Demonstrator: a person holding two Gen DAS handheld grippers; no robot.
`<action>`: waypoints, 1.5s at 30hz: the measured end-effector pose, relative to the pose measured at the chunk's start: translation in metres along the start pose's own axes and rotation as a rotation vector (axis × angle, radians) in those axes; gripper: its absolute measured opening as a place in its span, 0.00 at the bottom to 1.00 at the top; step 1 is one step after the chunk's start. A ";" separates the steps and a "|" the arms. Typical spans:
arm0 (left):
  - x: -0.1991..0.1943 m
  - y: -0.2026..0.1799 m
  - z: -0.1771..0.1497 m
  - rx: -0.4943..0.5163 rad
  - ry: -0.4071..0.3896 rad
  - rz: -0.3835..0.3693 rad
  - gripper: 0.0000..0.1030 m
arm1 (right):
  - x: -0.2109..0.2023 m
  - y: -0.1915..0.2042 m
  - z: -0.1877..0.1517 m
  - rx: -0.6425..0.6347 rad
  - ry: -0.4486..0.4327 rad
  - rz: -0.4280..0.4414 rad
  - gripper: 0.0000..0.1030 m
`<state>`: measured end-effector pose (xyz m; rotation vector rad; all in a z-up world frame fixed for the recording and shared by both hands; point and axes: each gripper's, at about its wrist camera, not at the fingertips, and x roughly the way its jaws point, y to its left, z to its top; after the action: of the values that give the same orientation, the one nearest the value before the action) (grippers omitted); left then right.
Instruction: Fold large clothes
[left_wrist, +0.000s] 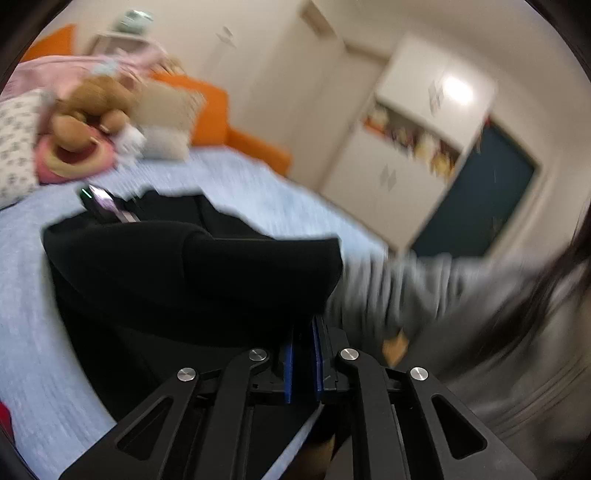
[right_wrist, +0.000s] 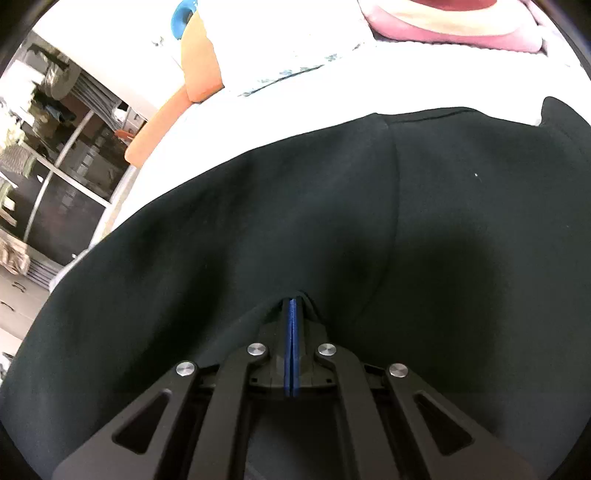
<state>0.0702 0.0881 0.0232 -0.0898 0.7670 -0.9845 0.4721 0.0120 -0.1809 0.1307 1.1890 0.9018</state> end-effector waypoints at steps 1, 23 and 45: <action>0.020 -0.004 -0.008 0.012 0.060 -0.011 0.13 | -0.003 -0.003 0.002 -0.001 0.000 0.006 0.00; 0.190 -0.024 -0.141 -0.074 0.519 -0.164 0.13 | -0.098 -0.039 -0.008 -0.022 -0.111 -0.098 0.51; 0.055 0.210 -0.027 -0.483 -0.091 0.501 0.69 | -0.029 -0.015 0.035 0.056 -0.056 -0.087 0.08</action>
<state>0.2213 0.1724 -0.1106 -0.3411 0.8760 -0.3056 0.5074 -0.0046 -0.1531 0.1472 1.1589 0.7843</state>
